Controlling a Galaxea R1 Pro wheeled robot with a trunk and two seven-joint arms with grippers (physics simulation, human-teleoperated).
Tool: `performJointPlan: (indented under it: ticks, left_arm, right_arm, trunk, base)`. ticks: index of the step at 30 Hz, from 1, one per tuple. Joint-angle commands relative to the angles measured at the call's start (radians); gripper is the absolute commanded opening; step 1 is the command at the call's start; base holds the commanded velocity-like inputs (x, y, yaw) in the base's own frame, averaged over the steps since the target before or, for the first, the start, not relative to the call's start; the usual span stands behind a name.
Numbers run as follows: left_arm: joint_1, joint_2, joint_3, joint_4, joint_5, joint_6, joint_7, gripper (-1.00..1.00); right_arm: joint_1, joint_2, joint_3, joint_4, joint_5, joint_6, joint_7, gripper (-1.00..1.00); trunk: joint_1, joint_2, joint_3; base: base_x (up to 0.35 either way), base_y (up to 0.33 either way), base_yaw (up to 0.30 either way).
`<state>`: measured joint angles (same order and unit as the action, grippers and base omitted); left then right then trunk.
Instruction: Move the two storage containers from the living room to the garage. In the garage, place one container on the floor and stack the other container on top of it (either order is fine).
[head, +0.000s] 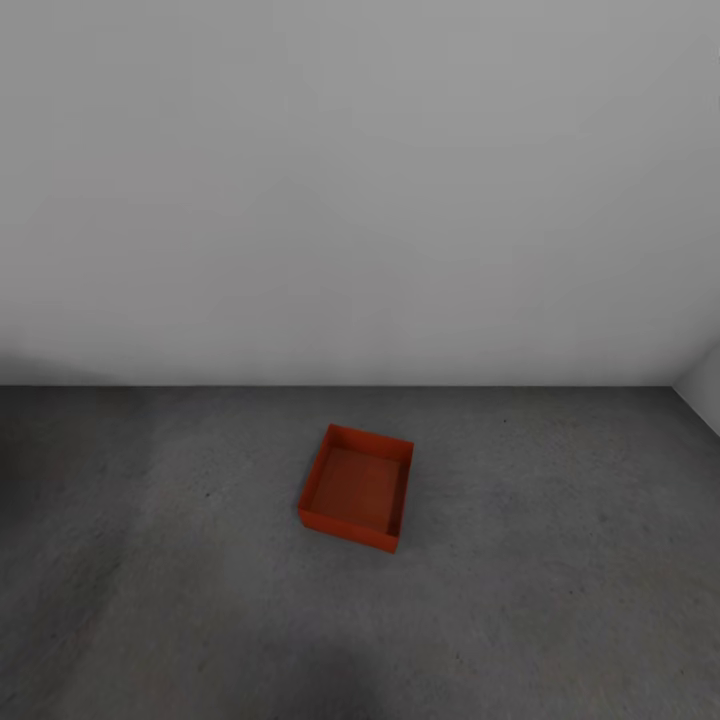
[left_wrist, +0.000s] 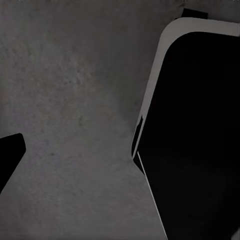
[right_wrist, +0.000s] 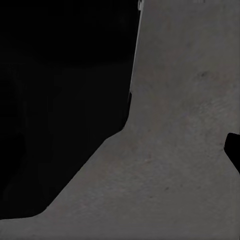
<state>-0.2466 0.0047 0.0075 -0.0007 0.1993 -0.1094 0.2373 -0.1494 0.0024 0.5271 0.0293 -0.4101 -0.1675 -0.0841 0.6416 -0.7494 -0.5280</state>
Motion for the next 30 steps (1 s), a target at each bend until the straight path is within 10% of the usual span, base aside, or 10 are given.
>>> performJointPlan:
  ticks: [1,30]
  left_arm:
    - [0.000,0.000,0.000,0.001,0.006,-0.004,0.001,1.00]
    - [0.000,0.009,-0.009,-0.013,-0.005,-0.007,0.002,1.00]
  right_arm:
    - [-0.001,0.001,0.008,0.003,-0.009,-0.006,0.000,1.00]
    - [0.019,0.017,0.008,0.003,-0.002,-0.033,0.000,1.00]
  trunk:
    - [0.000,-0.001,0.001]
    - [0.000,-0.001,0.046]
  base:
    - [0.000,0.000,0.048]
    - [0.000,0.000,0.087]
